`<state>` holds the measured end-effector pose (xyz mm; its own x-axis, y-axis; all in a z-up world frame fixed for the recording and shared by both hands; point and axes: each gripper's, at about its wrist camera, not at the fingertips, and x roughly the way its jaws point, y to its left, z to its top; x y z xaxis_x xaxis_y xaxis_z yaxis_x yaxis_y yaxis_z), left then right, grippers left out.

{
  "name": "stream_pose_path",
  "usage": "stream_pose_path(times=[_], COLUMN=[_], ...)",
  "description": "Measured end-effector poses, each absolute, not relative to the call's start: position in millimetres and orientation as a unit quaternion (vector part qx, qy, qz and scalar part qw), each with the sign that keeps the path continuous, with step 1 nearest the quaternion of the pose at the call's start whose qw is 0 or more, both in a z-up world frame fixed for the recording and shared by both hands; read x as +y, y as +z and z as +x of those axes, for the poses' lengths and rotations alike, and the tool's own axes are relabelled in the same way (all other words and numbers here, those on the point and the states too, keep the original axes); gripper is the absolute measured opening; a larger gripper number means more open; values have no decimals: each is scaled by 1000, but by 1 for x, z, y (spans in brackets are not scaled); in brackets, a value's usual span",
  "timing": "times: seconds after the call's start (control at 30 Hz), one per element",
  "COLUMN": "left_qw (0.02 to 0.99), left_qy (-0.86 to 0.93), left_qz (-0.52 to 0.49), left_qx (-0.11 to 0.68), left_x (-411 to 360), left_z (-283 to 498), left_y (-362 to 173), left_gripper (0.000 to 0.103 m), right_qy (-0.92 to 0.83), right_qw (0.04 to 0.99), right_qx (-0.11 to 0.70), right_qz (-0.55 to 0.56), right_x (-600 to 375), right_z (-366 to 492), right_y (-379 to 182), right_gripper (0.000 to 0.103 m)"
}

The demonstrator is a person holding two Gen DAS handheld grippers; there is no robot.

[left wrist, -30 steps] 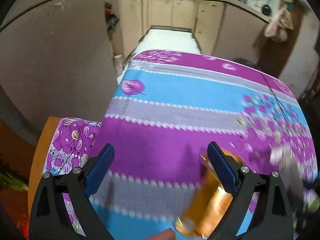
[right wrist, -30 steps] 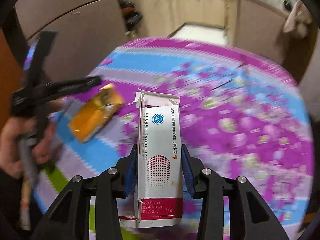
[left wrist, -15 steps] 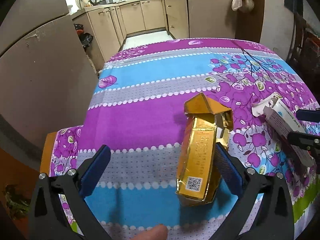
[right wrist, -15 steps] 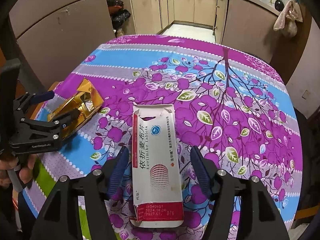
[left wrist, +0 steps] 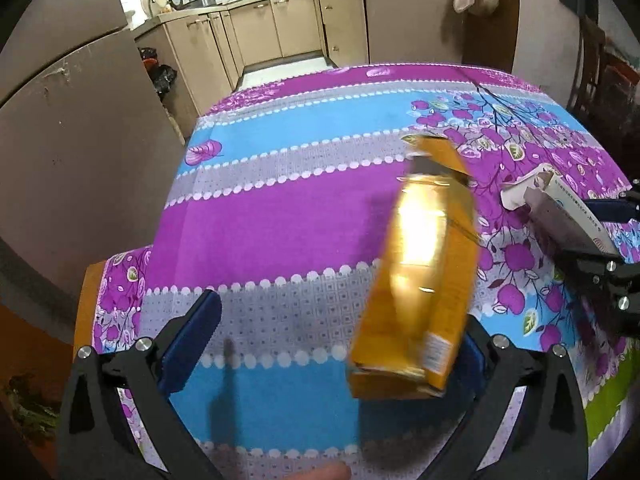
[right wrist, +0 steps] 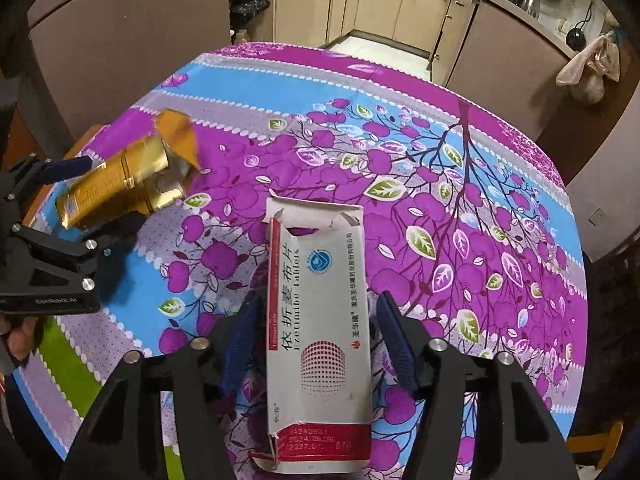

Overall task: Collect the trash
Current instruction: 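Grasp the white medicine box with right tool while left tool grasps the gold snack box, then carry the gold box and medicine box over the white basin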

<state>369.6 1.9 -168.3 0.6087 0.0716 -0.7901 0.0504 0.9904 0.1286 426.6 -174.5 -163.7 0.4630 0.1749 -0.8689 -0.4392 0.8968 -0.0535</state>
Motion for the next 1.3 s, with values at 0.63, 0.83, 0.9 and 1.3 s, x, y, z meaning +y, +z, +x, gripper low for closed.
stream_pose_path(times=[0.63, 0.83, 0.9, 1.3], left_qw=[928, 930, 928, 947], left_qy=[-54, -87, -97, -107], left_qz=[-23, -45, -57, -62], left_qx=[367, 355, 356, 297], left_x=[-2, -2, 0, -9], left_z=[335, 312, 308, 279], left_y=[-127, -114, -114, -72], left_gripper=[9, 9, 9, 9], right_qy=[135, 125, 123, 84], right_qw=[927, 931, 931, 951], right_qx=[351, 343, 342, 292], right_qz=[12, 23, 26, 57], right_x=[-224, -239, -241, -266], right_z=[343, 315, 306, 262], right_y=[-100, -95, -95, -79], right_gripper=[41, 41, 41, 41])
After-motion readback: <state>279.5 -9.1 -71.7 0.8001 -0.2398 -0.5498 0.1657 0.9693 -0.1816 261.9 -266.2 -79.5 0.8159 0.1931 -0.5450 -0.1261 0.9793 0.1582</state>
